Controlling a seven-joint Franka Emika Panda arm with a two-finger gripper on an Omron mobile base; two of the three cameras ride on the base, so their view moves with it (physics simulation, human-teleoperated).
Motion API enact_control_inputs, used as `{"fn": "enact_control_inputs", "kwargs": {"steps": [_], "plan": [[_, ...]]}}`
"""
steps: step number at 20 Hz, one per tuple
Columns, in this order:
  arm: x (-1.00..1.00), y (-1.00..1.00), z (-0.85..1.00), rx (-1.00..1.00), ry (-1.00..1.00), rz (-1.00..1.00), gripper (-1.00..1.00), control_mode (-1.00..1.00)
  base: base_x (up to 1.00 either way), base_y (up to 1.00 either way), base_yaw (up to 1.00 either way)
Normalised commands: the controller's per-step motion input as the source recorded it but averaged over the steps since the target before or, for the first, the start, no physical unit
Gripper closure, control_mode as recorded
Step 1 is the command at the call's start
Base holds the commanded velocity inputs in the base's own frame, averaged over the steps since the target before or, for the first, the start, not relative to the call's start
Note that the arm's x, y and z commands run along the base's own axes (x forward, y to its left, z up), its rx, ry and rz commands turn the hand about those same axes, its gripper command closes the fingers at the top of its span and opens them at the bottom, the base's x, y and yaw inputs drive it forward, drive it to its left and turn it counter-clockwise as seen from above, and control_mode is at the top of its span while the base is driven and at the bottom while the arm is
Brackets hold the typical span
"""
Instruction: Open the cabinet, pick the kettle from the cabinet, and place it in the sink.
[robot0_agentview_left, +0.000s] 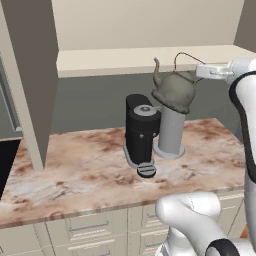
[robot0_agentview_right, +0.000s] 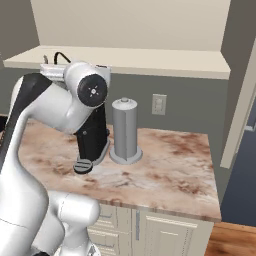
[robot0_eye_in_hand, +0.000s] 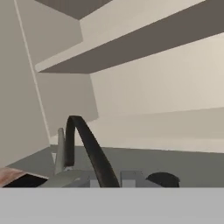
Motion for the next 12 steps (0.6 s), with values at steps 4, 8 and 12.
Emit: {"fn": "enact_control_inputs", "kwargs": {"steps": [4,8,12], "plan": [[-0.91,0.0,0.0,0.02,0.0,0.0,1.0,-1.0,0.0,0.0,0.0],[-0.74,0.0,0.0,0.02,0.05,0.0,1.0,-1.0,0.0,0.0,0.0],[-0.73,0.0,0.0,0.01,0.08,0.0,1.0,-1.0,0.0,0.0,0.0]]}}
